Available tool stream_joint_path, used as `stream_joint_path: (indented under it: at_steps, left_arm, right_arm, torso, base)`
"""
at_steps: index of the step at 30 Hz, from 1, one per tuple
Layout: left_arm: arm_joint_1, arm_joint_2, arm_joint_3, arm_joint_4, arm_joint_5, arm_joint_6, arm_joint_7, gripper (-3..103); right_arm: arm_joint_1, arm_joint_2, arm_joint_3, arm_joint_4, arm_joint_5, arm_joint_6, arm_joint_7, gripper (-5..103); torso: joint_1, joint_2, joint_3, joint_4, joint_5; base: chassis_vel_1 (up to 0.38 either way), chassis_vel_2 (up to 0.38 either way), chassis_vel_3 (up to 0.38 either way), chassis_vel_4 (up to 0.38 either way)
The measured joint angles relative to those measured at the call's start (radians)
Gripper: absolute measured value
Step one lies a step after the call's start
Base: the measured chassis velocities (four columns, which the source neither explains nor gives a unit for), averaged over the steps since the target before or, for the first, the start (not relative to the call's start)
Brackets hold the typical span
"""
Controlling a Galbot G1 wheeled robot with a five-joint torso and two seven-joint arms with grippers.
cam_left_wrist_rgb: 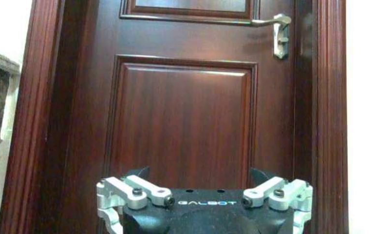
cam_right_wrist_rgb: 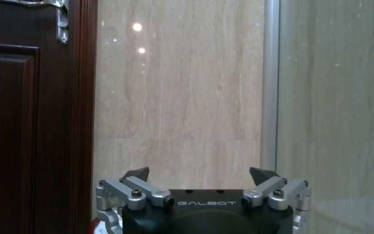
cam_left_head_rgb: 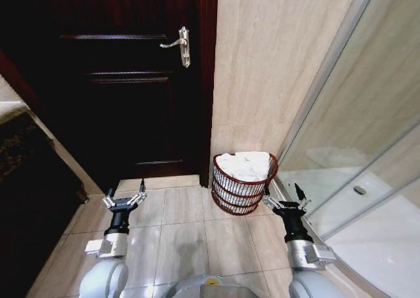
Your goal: Discard the used towel into the hamper.
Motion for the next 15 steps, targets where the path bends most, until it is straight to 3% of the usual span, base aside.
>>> stream_joint_path:
  at_steps: [15]
  left_arm:
    - [0.007, 0.014, -0.013, 0.021, -0.036, -0.007, 0.0, 100]
  right_arm:
    - [-0.006, 0.015, -0.039, -0.009, -0.05, 0.048, -0.002, 100]
  torso:
    - [0.0, 0.0, 0.0, 0.0, 0.0001]
  base:
    - [-0.049, -0.057, 0.058, 0.072]
